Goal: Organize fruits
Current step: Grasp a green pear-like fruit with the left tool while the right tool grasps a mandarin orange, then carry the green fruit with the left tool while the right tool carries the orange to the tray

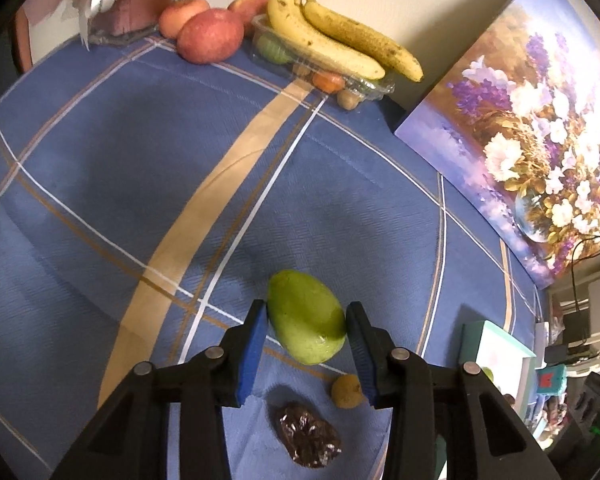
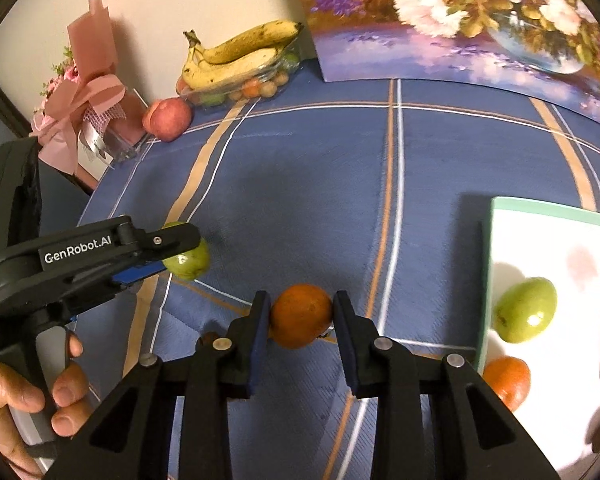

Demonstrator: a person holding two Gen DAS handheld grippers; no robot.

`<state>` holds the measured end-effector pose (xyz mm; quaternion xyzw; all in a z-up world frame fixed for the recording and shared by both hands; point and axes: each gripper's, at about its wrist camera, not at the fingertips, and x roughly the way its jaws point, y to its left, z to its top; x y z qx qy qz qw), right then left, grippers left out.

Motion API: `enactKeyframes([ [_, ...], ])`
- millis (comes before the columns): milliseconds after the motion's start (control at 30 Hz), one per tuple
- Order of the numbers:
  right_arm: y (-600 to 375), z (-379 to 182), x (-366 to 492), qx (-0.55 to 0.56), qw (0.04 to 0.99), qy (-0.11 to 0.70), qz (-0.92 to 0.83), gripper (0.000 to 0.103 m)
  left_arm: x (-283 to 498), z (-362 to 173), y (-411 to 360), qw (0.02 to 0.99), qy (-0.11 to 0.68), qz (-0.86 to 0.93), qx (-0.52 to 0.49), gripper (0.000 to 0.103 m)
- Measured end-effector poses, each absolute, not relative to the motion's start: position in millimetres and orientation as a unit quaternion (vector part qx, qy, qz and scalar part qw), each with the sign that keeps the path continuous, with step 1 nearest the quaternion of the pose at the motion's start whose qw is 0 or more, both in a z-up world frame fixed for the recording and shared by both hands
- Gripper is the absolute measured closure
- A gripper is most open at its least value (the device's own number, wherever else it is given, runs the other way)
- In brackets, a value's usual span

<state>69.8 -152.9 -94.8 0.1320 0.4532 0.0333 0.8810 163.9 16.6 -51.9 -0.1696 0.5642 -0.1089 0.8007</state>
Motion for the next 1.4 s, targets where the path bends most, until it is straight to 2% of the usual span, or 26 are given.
enactKeyframes([
  [467, -184.7, -66.8, 14.5, 0.153, 0.893, 0.424, 0.005, 0.070, 124.0, -16.7, 1.6, 0.827, 0.534, -0.121, -0.129, 0.060],
  [967, -219.2, -57.9, -18.1, 0.183, 0.898, 0.400, -0.010, 0.070, 107.7, -9.0, -28.5, 0.830, 0.532, -0.136, -0.098, 0.060],
  [1400, -298.4, -59.4, -45.0, 0.246, 0.887, 0.378, -0.100, 0.070, 82.2, 1.4, -93.8, 0.813, 0.535, -0.223, -0.057, 0.060],
])
